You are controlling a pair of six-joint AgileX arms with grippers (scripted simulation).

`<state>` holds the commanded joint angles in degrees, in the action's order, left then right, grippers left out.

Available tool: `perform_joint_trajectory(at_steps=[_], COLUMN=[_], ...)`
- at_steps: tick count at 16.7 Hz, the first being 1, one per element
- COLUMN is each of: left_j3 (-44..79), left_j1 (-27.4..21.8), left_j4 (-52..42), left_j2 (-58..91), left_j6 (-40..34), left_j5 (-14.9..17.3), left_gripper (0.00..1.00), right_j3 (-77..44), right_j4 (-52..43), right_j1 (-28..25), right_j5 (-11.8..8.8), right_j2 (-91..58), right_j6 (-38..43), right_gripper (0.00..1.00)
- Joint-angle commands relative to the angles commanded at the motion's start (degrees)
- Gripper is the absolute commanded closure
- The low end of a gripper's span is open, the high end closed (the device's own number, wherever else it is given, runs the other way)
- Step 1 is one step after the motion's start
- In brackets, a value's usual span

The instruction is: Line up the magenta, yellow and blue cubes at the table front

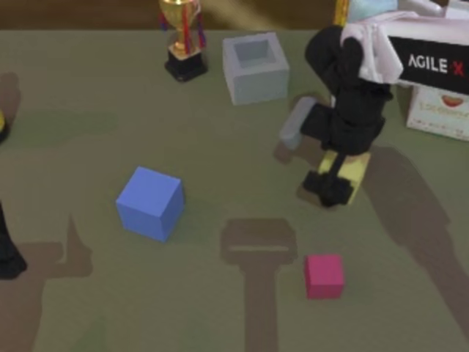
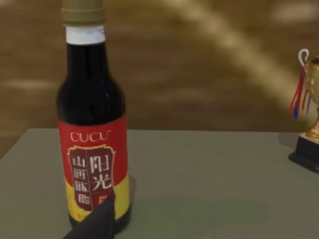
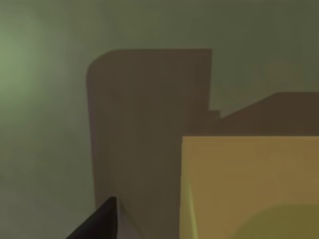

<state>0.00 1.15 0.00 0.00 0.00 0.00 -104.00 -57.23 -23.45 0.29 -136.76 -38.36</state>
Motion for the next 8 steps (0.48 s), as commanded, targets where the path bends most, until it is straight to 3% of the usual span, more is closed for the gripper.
perform_joint_trajectory(at_steps=[8], left_j3=[0.00], left_j1=[0.00], left_j4=[0.00], left_j2=[0.00], left_j6=[0.00], left_j5=[0.00], left_gripper=[0.00], right_j3=[0.00], right_j4=[0.00], right_j1=[0.00], right_j5=[0.00], right_j2=[0.00], right_j6=[0.00], right_gripper=[0.60])
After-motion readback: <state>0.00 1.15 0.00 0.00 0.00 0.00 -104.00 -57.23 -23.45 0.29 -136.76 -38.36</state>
